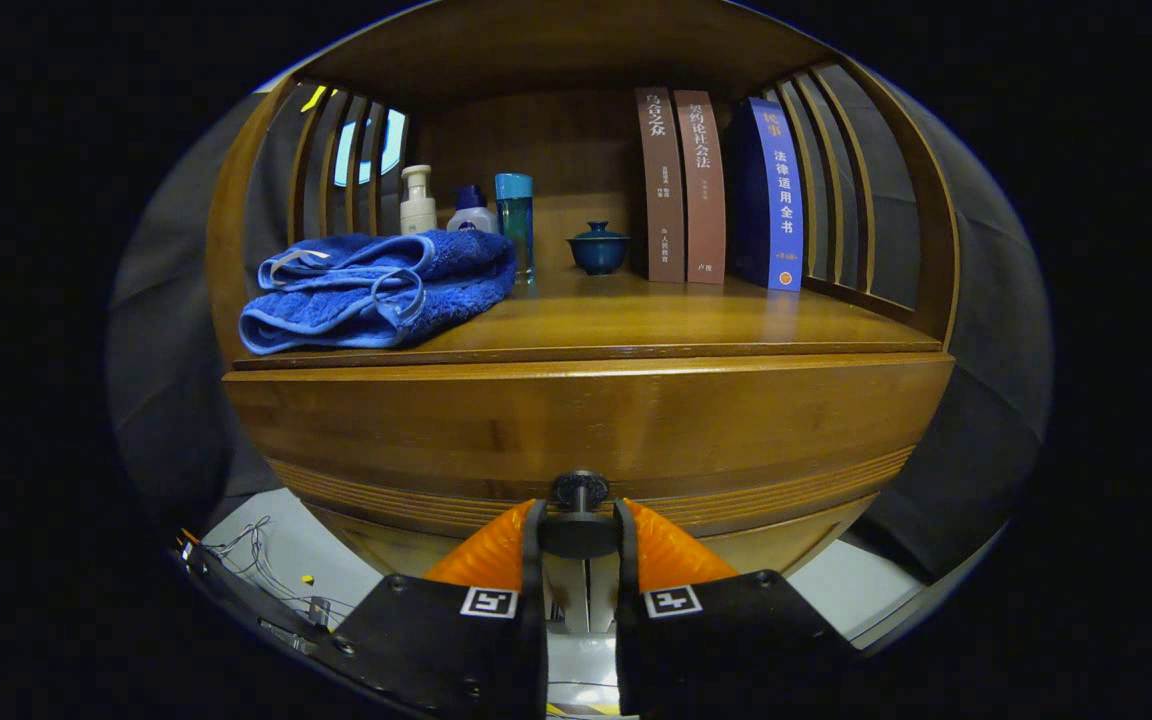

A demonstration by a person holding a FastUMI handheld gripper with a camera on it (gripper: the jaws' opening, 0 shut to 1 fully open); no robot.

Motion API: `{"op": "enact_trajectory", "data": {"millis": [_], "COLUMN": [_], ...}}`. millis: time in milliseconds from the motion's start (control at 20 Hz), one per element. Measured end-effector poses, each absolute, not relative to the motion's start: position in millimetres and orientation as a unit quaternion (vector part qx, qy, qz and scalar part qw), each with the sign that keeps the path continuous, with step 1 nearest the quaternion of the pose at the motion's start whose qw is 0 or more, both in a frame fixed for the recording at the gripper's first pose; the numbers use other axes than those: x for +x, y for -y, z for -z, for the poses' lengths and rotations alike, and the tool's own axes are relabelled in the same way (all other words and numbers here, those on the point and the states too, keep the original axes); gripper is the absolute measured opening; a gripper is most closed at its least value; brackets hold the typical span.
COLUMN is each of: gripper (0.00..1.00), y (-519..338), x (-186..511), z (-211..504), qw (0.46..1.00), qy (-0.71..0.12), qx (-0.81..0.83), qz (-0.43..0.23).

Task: Pull open the drawer, take out the items inside it, and place them on the countertop above the cabinet.

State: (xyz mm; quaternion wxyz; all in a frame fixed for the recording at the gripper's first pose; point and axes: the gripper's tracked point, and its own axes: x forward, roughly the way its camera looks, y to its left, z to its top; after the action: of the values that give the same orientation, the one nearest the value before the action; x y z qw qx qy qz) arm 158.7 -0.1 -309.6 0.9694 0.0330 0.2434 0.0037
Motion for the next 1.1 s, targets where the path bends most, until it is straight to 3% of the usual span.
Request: {"op": "enact_trajectory", "data": {"millis": [1100], "gripper": [0.31], "y": [3.8], "x": [3.3], "z": [297.7], "qw": [0.96], "qy": [-0.273], "qx": [0.056], "qz": [-0.002]}}
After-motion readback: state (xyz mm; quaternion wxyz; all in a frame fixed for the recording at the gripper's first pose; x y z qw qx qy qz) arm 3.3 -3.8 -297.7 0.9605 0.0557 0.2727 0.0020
